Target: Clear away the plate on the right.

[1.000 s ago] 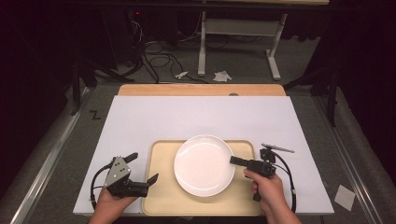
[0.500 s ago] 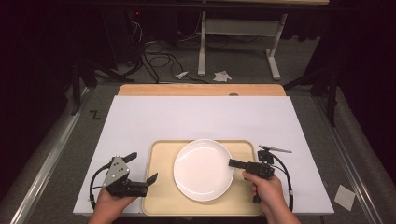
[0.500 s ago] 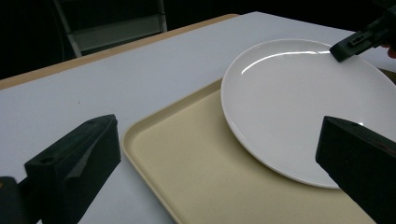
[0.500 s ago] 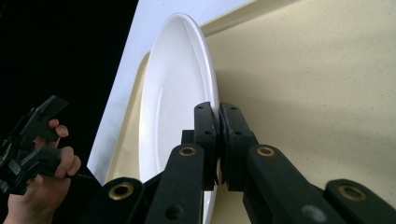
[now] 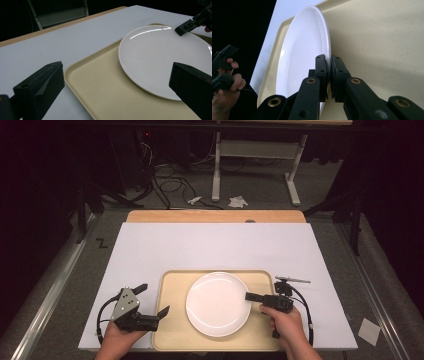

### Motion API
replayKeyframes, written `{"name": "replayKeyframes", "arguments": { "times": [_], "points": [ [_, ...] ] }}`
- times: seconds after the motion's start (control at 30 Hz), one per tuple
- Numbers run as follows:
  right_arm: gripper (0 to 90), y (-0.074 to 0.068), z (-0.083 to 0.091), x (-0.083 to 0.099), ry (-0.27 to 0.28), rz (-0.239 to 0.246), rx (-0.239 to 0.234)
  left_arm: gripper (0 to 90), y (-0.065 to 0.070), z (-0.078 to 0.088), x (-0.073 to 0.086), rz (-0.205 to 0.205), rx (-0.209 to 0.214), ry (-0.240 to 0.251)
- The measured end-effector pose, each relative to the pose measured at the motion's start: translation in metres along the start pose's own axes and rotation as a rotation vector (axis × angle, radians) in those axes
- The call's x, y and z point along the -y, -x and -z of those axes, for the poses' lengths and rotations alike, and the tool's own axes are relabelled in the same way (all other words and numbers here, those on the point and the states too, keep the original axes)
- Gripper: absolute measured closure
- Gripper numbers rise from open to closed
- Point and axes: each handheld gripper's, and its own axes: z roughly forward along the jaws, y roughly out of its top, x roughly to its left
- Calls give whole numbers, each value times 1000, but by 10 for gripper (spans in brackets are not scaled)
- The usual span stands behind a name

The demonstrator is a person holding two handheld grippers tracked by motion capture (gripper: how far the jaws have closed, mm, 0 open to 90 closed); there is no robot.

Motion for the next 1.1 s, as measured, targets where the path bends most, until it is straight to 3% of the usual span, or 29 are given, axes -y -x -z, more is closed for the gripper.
{"name": "replayKeyframes", "arguments": {
  "times": [0.53, 0.73, 0.87, 1.1],
  "points": [
    [844, 3, -2, 0, -19, 20, 25, 9, 0, 0, 0, -2, 3, 0],
    [761, 4, -1, 0, -7, 12, 19, 9, 1, 0, 0, -2, 5, -2],
    [754, 5, 1, -1, -7, 8, 3, 9, 1, -1, 0, -5, 9, -8],
    [689, 1, 0, 0, 1, 59, 32, 9, 1, -1, 0, -5, 9, -8]
  ]
}}
